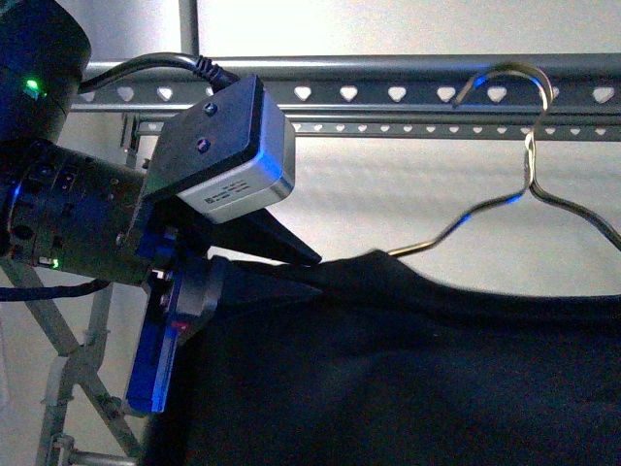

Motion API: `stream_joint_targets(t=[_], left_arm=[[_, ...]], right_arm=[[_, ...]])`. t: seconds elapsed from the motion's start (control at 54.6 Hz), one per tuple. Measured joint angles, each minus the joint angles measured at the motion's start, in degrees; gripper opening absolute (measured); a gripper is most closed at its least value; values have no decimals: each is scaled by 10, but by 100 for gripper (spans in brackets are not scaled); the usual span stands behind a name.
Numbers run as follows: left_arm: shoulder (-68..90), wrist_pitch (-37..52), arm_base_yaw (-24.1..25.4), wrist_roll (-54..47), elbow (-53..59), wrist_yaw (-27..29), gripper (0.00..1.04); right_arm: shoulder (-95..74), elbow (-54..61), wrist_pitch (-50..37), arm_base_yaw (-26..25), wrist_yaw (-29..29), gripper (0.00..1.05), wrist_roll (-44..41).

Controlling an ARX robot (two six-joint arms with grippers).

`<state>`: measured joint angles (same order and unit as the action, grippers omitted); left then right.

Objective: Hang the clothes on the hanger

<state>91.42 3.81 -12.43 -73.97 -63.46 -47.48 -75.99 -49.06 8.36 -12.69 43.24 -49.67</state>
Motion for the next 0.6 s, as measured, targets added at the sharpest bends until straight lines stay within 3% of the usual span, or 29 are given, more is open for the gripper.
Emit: stream_joint_targets(t=[0.092,0.165,0.367,0.477,0.532,0.568,0.605], left_arm=[[0,0,0,0,0,0,40],[0,0,0,0,0,-1,56],[0,0,0,0,0,-1,97],[0,6,0,5,1,10,98],[-5,126,-11,95,38,134,98],[-8,232,-14,202,75,245,98],[-11,299,-15,306,99,320,98]], right_arm=[[-7,3,10,-6,-31,4,19],[-26,10,21,-9,-76,4,31],[-74,17,-103,-11,-102,4,148],[-71,-4,-142,-20,-103,4,235],[-66,-27,-146,-29,-103,4,287],[-62,-46,-141,-36,-100,4,330],[-59,-62,-132,-41,-100,4,351]])
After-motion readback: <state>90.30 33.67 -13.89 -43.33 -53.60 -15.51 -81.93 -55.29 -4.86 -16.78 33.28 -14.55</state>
